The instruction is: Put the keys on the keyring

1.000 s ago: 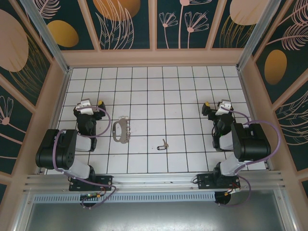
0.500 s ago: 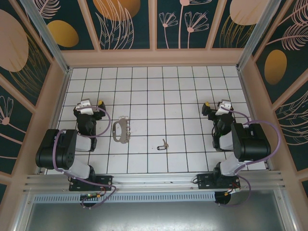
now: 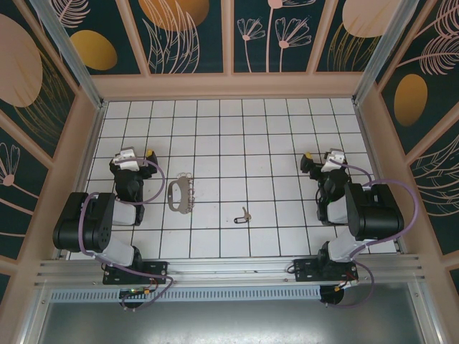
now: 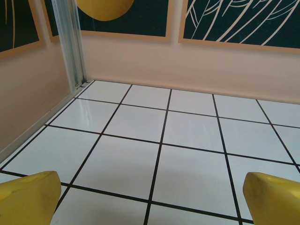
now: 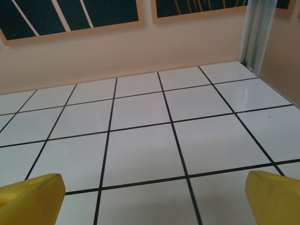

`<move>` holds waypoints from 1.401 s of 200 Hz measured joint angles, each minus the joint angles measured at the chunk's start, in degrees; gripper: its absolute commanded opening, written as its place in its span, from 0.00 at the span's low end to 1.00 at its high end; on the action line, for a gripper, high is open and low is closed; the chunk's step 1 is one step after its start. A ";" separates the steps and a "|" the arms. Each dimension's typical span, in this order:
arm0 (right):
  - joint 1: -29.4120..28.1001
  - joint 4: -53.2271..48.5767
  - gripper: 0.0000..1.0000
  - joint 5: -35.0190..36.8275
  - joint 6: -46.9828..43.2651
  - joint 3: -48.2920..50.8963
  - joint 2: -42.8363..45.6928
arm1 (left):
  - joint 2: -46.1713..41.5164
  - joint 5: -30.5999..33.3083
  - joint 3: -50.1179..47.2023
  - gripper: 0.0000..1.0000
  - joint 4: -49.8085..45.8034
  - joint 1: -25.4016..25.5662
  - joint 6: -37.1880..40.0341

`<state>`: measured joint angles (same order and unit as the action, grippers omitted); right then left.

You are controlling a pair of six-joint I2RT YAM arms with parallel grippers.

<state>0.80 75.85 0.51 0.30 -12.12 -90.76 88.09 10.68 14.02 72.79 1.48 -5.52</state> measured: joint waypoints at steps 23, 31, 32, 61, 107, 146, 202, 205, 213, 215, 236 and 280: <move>-0.59 -0.96 0.99 0.57 -0.13 0.09 1.16 | -0.24 -0.28 0.00 0.99 -0.52 0.00 0.07; -0.70 -2.21 0.99 0.81 -0.28 0.26 3.08 | -0.98 -0.63 0.13 0.99 -2.03 -0.04 0.22; -0.70 -2.45 0.99 0.83 -0.31 0.33 3.54 | -1.18 -0.68 0.17 0.99 -2.43 -0.04 0.22; -3.41 -7.19 0.99 2.99 -1.40 1.16 15.82 | -6.67 -1.29 3.82 0.99 -12.57 -0.09 0.37; -13.27 -19.82 0.99 7.98 -1.99 -0.63 27.89 | -20.65 -2.95 6.19 0.99 -26.45 -0.09 -4.17; -18.91 -32.35 0.99 8.85 1.09 -6.82 30.51 | -25.90 -11.10 16.22 0.99 -46.01 -0.26 -18.21; -24.48 -45.51 0.99 -2.93 2.86 -8.81 36.11 | -29.44 -19.28 19.96 0.98 -68.81 5.29 -23.17; -24.52 -45.88 0.99 -3.48 3.02 -8.68 36.48 | -29.40 -19.26 19.96 0.99 -70.10 5.66 -23.21; -24.63 -47.01 0.99 -5.35 3.21 -8.55 37.46 | -29.33 -19.26 19.96 0.98 -73.05 6.58 -23.32; -24.65 -47.30 0.99 -5.84 3.30 -8.55 37.59 | -29.35 -19.28 19.93 0.99 -73.77 6.86 -23.34; -24.87 -50.18 0.99 -10.84 3.74 -8.96 37.66 | -29.35 -19.28 19.78 0.96 -78.97 9.42 -23.56; -26.67 -54.51 0.99 -20.48 6.64 -10.36 35.45 | -27.47 -18.60 19.37 0.89 -84.24 19.89 -25.42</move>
<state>-25.87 21.34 -19.97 6.94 -22.48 -55.31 60.62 -7.92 33.39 -11.44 21.37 -30.94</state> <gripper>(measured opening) 0.990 0.905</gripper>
